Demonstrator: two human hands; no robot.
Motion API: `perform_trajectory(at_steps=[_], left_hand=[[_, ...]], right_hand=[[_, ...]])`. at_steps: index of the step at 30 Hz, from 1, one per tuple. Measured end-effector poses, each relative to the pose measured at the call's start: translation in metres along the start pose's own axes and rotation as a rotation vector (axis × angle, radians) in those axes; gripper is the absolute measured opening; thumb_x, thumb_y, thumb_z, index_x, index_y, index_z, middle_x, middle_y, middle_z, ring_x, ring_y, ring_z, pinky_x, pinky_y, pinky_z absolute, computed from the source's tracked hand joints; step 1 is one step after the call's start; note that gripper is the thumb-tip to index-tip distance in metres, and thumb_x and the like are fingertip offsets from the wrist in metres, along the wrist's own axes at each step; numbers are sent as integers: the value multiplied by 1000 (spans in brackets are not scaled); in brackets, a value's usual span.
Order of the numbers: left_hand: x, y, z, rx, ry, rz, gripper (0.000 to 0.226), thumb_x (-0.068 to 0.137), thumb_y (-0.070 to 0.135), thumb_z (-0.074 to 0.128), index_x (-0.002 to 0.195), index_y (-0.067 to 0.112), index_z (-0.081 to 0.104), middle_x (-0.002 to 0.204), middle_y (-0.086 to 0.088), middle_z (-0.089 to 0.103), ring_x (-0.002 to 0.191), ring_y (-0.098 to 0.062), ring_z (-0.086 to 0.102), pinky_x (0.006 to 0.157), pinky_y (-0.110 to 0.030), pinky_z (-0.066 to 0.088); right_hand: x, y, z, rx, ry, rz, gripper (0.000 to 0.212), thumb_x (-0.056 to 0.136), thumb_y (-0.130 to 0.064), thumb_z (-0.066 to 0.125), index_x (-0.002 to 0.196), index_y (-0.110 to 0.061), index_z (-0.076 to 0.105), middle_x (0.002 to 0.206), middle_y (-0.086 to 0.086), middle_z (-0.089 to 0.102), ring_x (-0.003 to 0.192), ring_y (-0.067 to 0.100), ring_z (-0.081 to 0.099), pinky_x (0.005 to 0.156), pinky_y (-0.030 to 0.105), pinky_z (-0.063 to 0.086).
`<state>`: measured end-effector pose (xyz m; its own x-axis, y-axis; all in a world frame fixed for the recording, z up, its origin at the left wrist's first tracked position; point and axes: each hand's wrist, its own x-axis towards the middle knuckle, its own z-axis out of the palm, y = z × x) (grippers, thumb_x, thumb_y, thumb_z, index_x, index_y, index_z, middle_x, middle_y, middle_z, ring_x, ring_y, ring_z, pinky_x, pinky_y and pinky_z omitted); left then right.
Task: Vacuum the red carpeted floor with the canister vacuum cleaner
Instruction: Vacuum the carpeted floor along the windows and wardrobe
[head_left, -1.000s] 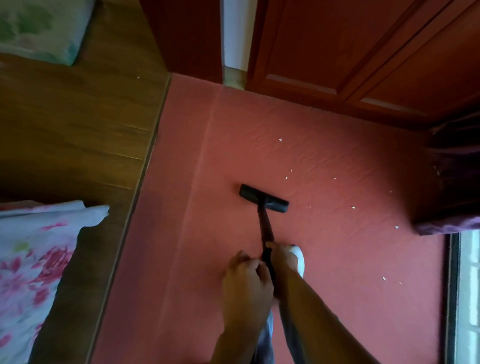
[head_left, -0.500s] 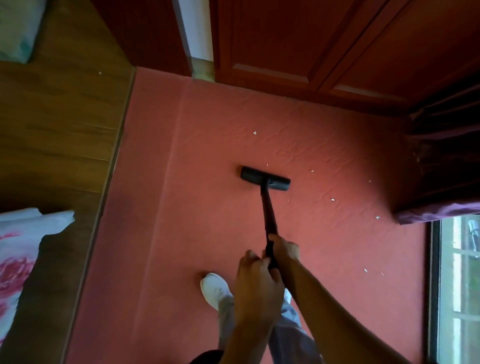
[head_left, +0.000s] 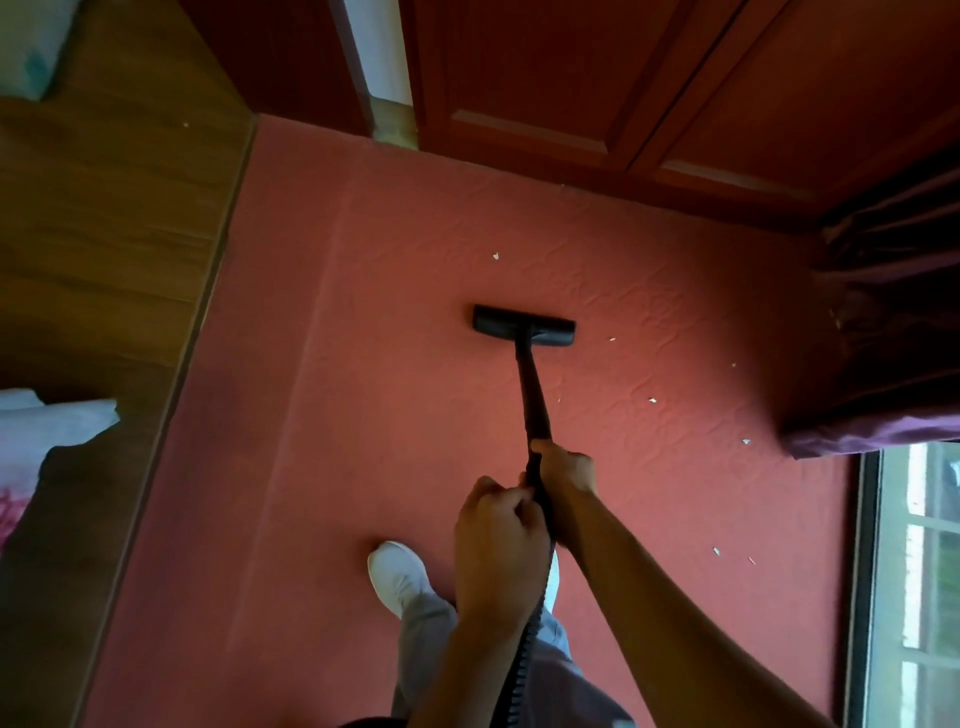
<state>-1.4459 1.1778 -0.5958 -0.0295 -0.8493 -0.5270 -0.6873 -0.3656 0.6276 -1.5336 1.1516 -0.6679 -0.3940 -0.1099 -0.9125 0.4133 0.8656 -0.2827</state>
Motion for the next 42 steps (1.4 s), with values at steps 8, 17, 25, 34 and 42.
perform_trajectory(at_steps=[8,17,25,34,42], left_hand=[[-43,2,0,228,-8,-50,27,90,17,51,70,11,68,68,8,54,51,-9,43,67,-5,33],[-21,3,42,77,-66,51,23,89,12,53,71,13,68,77,-5,56,73,-21,56,68,-26,42],[-94,-21,34,81,-108,34,28,85,10,55,58,11,63,58,0,57,53,-11,45,56,-16,31],[-163,-55,65,91,-302,-73,49,91,55,43,68,18,64,68,8,64,70,-2,61,91,-27,48],[-127,-44,79,-15,-194,12,22,82,15,48,74,11,68,86,0,68,83,-17,61,81,-29,47]], right_hand=[[-15,51,-30,-3,-70,58,23,87,-16,58,76,1,68,56,12,62,52,27,57,59,37,51],[43,20,-31,-21,-58,-135,26,85,-21,61,90,2,70,65,12,65,54,27,60,59,38,57],[-19,95,-79,-64,10,-131,20,74,-24,61,69,-7,71,59,11,66,57,29,63,66,45,56],[-41,171,-128,-93,35,-5,19,87,-7,57,71,0,64,48,7,52,36,18,50,42,23,39],[1,121,-100,-81,42,-107,21,83,-16,61,65,-6,65,51,9,59,55,28,60,65,45,56]])
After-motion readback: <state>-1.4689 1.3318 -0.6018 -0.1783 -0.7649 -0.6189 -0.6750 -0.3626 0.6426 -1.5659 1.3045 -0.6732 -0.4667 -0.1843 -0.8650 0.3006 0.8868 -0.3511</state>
